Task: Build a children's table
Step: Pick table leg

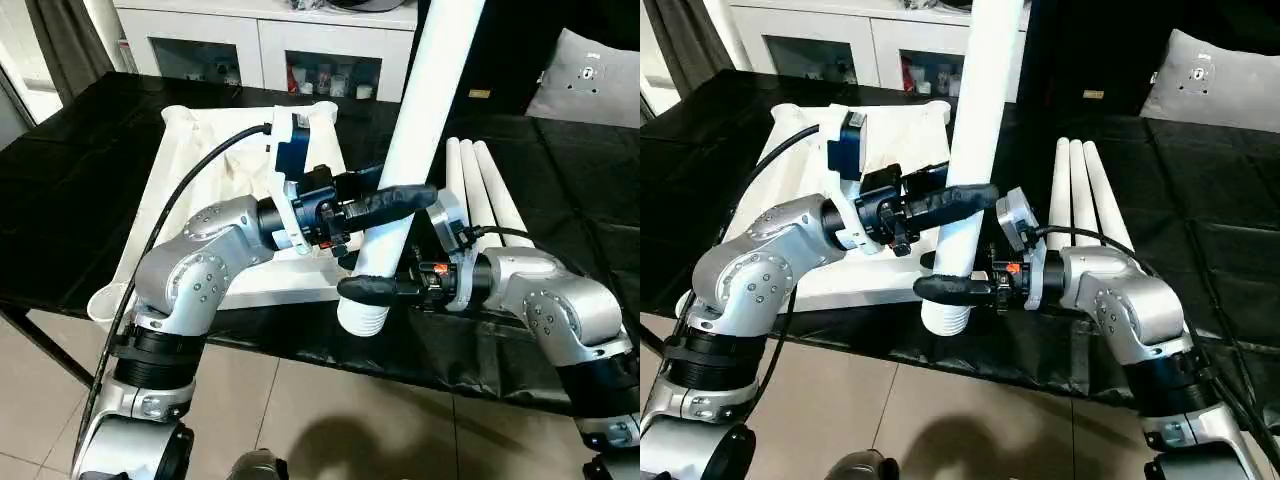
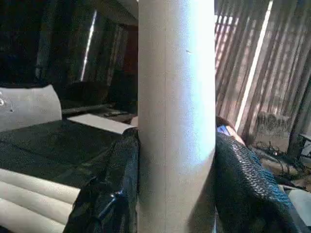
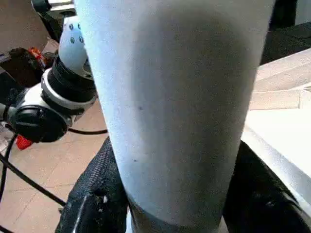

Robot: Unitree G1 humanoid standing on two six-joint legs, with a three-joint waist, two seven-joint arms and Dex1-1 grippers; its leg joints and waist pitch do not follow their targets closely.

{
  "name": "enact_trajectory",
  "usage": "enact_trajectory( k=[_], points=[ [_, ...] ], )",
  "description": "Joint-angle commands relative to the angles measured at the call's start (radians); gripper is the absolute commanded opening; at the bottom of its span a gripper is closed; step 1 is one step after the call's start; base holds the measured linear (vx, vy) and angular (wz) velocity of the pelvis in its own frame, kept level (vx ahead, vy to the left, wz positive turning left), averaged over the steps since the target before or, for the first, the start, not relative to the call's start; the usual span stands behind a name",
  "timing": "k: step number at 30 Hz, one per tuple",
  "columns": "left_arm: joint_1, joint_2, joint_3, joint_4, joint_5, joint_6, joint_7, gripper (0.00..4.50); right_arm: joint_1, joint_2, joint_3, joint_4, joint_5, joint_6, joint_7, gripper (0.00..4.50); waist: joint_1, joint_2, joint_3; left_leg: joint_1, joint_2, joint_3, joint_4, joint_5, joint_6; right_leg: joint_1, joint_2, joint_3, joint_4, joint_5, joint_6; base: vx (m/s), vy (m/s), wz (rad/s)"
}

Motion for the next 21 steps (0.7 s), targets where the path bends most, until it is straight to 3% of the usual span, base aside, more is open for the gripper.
enact_trajectory(
  k=[1, 4, 5, 9, 13, 15, 16, 17, 21],
  points=[
    [0.004, -0.003, -0.036, -0.032, 0.005, 0.023, -0.016, 2.52, 0.004, 0.002, 0.005, 0.004, -0.011, 0.000, -0.022, 1.97, 0.001, -0.010, -0.080, 0.022, 0.057, -0.022, -0.056, -0.106, 0.042, 0.052, -0.088, 0.051, -0.077, -0.065, -0.207, 0.000, 0.000, 0.00],
    [0.006, -0.011, -0.037, -0.049, -0.029, 0.063, -0.011, 2.58, 0.006, 0.021, 0.008, 0.022, -0.035, -0.025, -0.054, 1.96, 0.000, -0.007, -0.079, 0.022, 0.058, -0.022, -0.057, -0.110, 0.036, 0.051, -0.089, 0.050, -0.077, -0.074, -0.210, 0.000, 0.000, 0.00],
    [0.006, -0.011, -0.037, -0.049, -0.029, 0.063, -0.011, 2.88, 0.006, 0.021, 0.008, 0.022, -0.035, -0.025, -0.054, 1.94, -0.001, -0.008, -0.079, 0.022, 0.058, -0.022, -0.057, -0.110, 0.035, 0.052, -0.089, 0.050, -0.077, -0.075, -0.210, 0.000, 0.000, 0.00],
    [0.012, -0.030, -0.057, -0.083, -0.051, 0.070, -0.005, 3.07, 0.001, 0.057, 0.008, 0.051, -0.072, -0.051, -0.102, 1.94, -0.002, -0.006, -0.079, 0.022, 0.058, -0.023, -0.058, -0.116, 0.029, 0.050, -0.088, 0.051, -0.078, -0.074, -0.210, 0.000, 0.000, 0.00],
    [0.009, -0.066, -0.074, -0.096, -0.052, 0.071, 0.015, 3.44, -0.004, 0.086, 0.018, 0.083, -0.105, -0.078, -0.147, 1.94, -0.003, -0.001, -0.079, 0.023, 0.059, -0.024, -0.059, -0.128, 0.024, 0.051, -0.089, 0.051, -0.078, -0.071, -0.212, 0.000, 0.000, 0.00],
    [0.007, -0.086, -0.077, -0.100, -0.041, 0.055, 0.028, 3.53, -0.005, 0.099, 0.027, 0.100, -0.132, -0.087, -0.179, 1.94, -0.004, -0.003, -0.079, 0.023, 0.059, -0.024, -0.059, -0.129, 0.020, 0.051, -0.087, 0.051, -0.078, -0.068, -0.209, 0.000, 0.000, 0.00],
    [0.003, -0.103, -0.070, -0.099, -0.044, 0.050, 0.039, 3.79, -0.007, 0.107, 0.029, 0.113, -0.143, -0.096, -0.196, 1.94, -0.003, 0.002, -0.080, 0.024, 0.059, -0.024, -0.059, -0.132, 0.019, 0.051, -0.088, 0.051, -0.078, -0.066, -0.209, 0.000, 0.000, 0.00],
    [0.002, -0.107, -0.068, -0.099, -0.046, 0.050, 0.041, 3.86, -0.008, 0.108, 0.029, 0.116, -0.145, -0.098, -0.199, 1.94, -0.005, 0.000, -0.079, 0.023, 0.058, -0.024, -0.059, -0.133, 0.019, 0.052, -0.088, 0.051, -0.079, -0.065, -0.208, 0.000, 0.000, 0.00],
    [-0.014, -0.152, -0.012, -0.081, -0.082, 0.043, 0.099, 3.86, 0.002, 0.126, 0.001, 0.114, -0.129, -0.074, -0.234, 1.94, -0.005, -0.003, -0.079, 0.022, 0.058, -0.024, -0.059, -0.132, 0.025, 0.054, -0.088, 0.052, -0.080, -0.057, -0.212, 0.000, 0.000, 0.00]
  ],
)
